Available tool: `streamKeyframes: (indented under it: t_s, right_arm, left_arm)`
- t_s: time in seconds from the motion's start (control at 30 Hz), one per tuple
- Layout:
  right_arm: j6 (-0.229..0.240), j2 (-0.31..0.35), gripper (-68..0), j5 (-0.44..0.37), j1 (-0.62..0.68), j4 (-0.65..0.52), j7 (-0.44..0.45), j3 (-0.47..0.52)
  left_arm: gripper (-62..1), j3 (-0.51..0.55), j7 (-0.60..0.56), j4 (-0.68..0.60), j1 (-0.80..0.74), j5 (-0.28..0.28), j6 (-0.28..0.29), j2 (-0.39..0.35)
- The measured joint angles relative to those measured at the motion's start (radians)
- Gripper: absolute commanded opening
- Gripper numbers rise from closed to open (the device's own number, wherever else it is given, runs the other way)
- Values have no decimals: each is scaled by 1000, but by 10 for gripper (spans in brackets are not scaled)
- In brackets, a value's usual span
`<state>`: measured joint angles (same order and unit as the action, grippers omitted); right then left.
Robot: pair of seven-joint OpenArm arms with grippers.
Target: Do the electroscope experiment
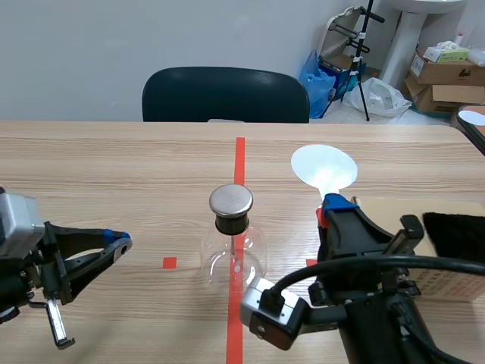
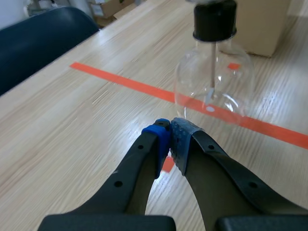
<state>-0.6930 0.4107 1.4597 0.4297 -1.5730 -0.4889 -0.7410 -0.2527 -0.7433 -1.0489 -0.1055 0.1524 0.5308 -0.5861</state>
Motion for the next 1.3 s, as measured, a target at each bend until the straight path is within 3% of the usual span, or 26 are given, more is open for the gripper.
streamKeyframes:
  t_s: [0.2, 0.33, 0.4, 0.57, 1.3]
  right_arm:
    - [20, 5, -665, -2, -16, 0, -7, -37]
    - [29, 5, -665, -9, -17, 0, -7, -40]
    - [56, 5, -665, -22, -17, 0, -6, -40]
    - [64, 5, -665, -39, -17, 0, -6, -40]
    - [65, 5, -665, -30, -16, 0, -3, -40]
  left_arm:
    - [-577, 0, -8, 95, 49, 127, 21, 38]
    - [-577, 0, -8, 124, 56, 163, 61, 84]
    - [-577, 0, -8, 129, 56, 162, 75, 93]
    - [-577, 0, 1, 133, 75, 162, 118, 102]
    - [-577, -66, 74, 133, 134, 161, 121, 160]
